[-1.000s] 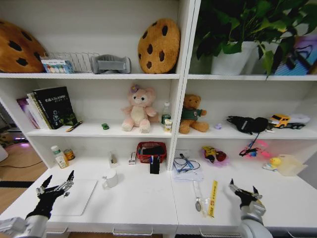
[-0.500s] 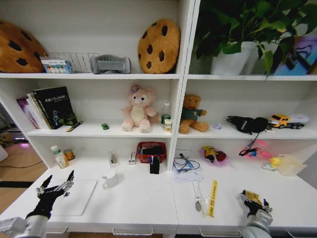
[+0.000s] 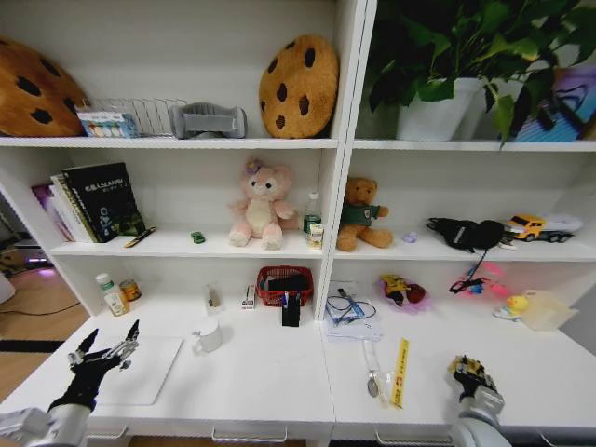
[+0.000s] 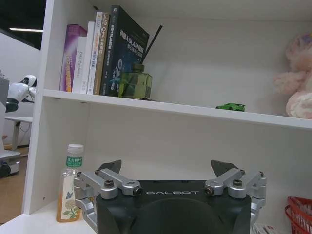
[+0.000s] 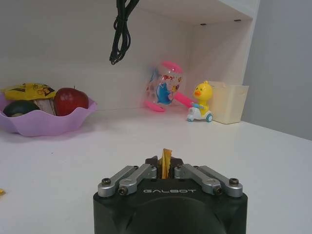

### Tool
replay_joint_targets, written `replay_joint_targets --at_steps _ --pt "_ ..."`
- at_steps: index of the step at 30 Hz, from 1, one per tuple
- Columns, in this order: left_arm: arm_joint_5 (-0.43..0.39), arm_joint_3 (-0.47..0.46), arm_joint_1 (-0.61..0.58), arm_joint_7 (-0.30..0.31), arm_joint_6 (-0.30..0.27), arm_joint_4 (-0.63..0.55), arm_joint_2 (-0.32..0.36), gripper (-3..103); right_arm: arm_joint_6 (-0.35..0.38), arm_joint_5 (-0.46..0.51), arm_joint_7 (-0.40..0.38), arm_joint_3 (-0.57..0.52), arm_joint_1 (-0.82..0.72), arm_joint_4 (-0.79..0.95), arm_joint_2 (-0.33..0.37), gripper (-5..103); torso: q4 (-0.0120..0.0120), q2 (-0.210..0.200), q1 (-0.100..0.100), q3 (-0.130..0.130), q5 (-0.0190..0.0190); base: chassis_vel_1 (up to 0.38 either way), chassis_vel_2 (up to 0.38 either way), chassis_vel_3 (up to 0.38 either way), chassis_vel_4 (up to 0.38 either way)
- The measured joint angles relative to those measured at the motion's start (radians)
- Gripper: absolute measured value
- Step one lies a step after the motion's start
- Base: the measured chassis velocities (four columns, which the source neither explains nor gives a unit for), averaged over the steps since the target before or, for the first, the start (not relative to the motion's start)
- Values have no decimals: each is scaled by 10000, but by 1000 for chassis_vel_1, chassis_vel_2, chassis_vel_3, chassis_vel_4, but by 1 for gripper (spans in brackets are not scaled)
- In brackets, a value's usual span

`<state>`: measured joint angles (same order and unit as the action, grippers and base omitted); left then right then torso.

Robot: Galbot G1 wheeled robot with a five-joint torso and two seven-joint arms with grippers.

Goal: Organize the objects on the table.

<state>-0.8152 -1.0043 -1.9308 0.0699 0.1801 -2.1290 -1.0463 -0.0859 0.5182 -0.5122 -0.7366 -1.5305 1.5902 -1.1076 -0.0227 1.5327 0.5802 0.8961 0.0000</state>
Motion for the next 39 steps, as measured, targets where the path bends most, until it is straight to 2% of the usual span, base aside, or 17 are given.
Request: replay_joint_targets --at_steps 1,2,4,7,13,16,19,20,22,25,28,36,39 --pt "0 0 0 0 0 0 0 100 -5 -4 0 1 0 42 -2 9 0 0 0 0 0 0 0 0 0" --pt "0 0 0 0 0 0 0 100 -5 -4 0 1 0 42 -2 9 0 0 0 0 0 0 0 0 0" --pt "0 0 0 0 0 0 0 100 -12 -50 7 48 15 132 -27 2 0 0 0 0 0 0 0 0 0" --pt "0 0 0 0 0 0 0 100 -23 -89 78 113 62 278 -33 0 -1 0 0 0 1 0 0 0 0" --pt "0 0 0 1 0 -1 0 100 -272 -74 583 519 691 366 414 0 -1 0 0 0 -2 0 0 0 0" --pt "0 0 0 1 0 0 0 100 -353 -91 880 1235 1915 -183 1012 0 0 -1 0 1 -1 0 0 0 0" --pt "0 0 0 1 0 0 0 100 -338 -92 1043 1695 2838 -697 1246 0 0 -1 -1 1 1 0 0 0 0" --pt "0 0 0 1 0 0 0 100 -338 -92 1043 1695 2838 -697 1246 0 0 -1 -1 1 1 0 0 0 0" --pt "0 0 0 2 0 0 0 100 -321 -161 1184 2238 4095 -1496 1373 0 6 -2 0 1 0 0 0 0 0" --pt "0 0 0 2 0 0 0 100 -307 -186 1283 2481 4978 -2239 1411 0 7 -2 1 2 0 0 0 0 0" --pt "0 0 0 2 0 0 0 100 -341 -217 1405 2675 5573 -2965 1450 0 -1 -2 1 2 0 0 0 0 0" --pt "0 0 0 2 -1 0 0 100 -583 -307 1690 3580 7076 -4707 1495 0 2 -2 1 1 0 0 0 0 0" --pt "0 0 0 2 0 0 0 100 -668 -320 1806 3730 7290 -4953 1474 11 2 -2 1 1 0 0 0 0 0"
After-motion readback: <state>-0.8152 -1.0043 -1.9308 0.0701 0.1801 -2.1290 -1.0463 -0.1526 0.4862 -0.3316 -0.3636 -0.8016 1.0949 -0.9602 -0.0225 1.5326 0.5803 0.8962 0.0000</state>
